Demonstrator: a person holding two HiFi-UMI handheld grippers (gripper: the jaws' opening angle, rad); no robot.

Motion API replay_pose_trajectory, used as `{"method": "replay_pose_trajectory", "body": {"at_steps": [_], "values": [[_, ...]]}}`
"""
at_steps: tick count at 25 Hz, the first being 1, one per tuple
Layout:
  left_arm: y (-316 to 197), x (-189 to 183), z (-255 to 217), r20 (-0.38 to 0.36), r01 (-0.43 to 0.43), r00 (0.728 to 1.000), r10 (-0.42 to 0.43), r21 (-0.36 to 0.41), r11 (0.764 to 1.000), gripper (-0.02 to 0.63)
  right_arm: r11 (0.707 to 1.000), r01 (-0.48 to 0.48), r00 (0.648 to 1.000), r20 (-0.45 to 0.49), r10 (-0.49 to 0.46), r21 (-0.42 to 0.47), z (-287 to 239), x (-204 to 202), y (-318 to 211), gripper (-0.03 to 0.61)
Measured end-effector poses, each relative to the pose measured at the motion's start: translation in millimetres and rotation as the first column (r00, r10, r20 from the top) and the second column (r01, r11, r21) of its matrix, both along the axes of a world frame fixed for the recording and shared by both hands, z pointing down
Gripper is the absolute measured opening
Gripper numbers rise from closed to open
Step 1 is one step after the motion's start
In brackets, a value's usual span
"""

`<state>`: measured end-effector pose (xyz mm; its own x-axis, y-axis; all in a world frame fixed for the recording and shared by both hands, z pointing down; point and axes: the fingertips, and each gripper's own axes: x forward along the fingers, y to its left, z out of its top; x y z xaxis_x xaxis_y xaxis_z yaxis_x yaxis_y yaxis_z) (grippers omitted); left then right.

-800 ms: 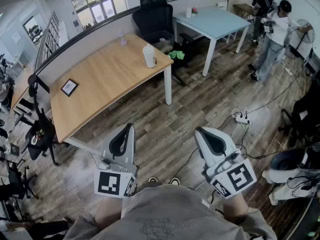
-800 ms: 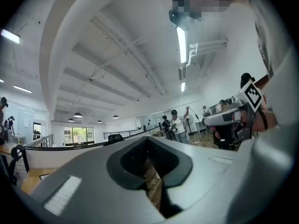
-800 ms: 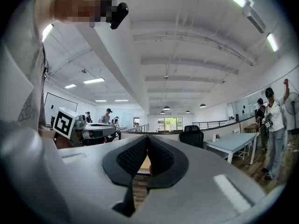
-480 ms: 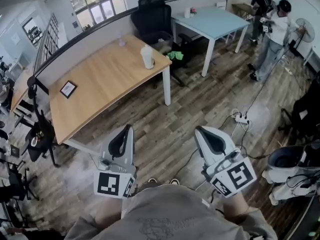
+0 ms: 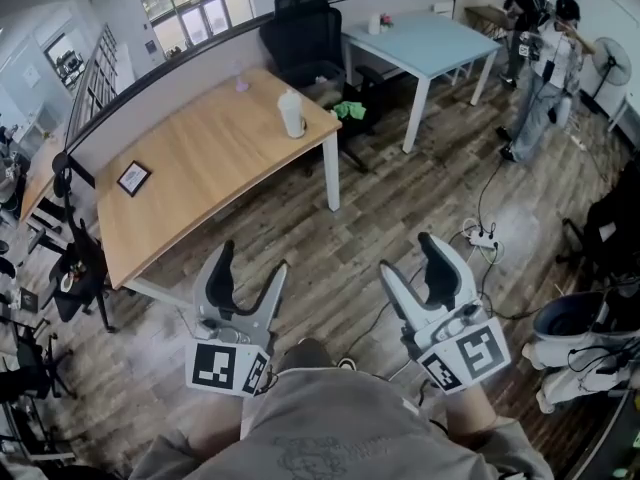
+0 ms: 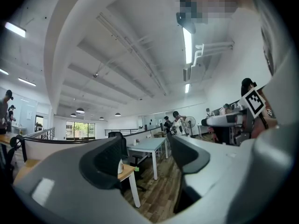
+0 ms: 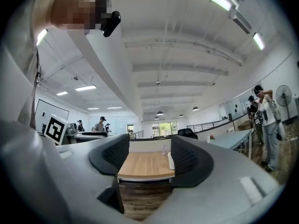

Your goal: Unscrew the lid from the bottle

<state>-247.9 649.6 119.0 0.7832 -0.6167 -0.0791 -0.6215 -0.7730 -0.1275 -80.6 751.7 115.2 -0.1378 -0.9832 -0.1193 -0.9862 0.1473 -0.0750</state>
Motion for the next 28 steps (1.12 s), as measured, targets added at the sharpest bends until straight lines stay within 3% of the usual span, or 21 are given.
{"method": "replay_pose_trajectory", "body": {"at_steps": [3,13,28], "values": [[-10,-1,2,0.007,0.014,1.000,-0.014,-0.008,1.000,0.345,1.000,-0.020,1.000,-0.015,0.020,-0.016,4,7,-10,0.295],[-67,17,5,0.019,0.015,1.000,-0.015,-0.016,1.000,0.345,0.999,0.006,1.000,-0.008,-0.007,-0.049,9,23,-65,0.293],[-237,44,8,0.049,0.005,0.999,-0.002,-0.067,0.998,0.337,0.992,-0.009,1.000,-0.014,0.008,-0.129,10,55,-230,0.293]]}}
